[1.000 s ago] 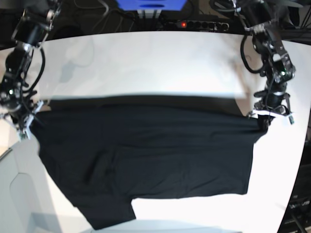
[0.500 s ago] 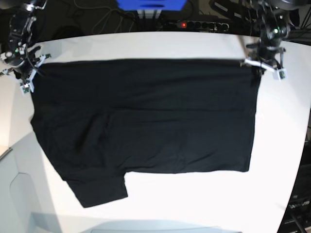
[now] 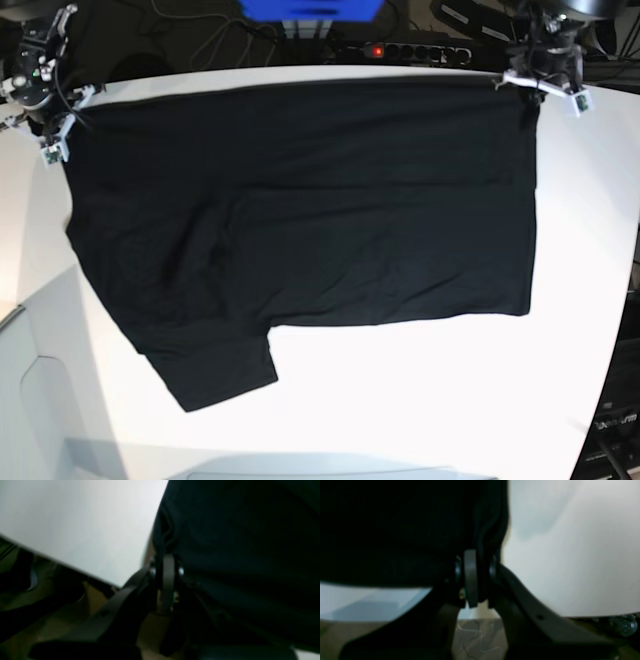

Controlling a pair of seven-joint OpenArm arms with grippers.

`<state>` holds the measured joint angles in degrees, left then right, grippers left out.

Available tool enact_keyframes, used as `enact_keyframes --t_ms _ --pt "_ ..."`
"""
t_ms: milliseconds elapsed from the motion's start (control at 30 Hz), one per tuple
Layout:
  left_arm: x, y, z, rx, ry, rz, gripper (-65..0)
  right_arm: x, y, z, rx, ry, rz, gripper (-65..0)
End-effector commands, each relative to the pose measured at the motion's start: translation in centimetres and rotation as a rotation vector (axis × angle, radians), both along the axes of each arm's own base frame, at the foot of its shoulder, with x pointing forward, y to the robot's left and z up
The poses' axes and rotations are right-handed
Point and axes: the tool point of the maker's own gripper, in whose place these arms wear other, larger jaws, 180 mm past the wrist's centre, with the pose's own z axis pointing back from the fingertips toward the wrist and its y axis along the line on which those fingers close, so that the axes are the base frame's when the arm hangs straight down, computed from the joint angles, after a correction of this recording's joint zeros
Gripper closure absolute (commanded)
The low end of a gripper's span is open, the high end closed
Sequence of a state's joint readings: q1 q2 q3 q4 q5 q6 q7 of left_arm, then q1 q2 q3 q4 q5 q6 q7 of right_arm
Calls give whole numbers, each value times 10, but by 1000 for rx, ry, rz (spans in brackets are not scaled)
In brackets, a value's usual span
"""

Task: Fold the T-shirt properly
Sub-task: 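Lay the shirt flat and open both grippers at its collar edge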

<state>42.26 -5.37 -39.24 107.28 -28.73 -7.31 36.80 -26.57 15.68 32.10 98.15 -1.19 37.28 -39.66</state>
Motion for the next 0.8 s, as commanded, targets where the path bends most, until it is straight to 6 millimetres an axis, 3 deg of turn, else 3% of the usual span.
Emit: enact_keyframes --t_ms 0,400,467,633,700,767 --pt "3 6 8 28 -25 -3 -2 3 -5 10 -26 -18 13 0" --pt "8 5 10 26 -39 -3 -22 -14 -5 5 -29 24 15 -16" --pt "8 4 12 23 -43 -4 -92 -14 -3 6 -28 21 18 -76" --pt "10 3 17 31 -52 -13 -360 -8 5 26 -36 -36 43 -247" --pt "14 2 24 39 -72 -22 -409 -5 -1 42 -62 -88 9 -294" --pt "18 4 34 59 -96 -21 -403 12 -4 59 -83 -159 -23 -325"
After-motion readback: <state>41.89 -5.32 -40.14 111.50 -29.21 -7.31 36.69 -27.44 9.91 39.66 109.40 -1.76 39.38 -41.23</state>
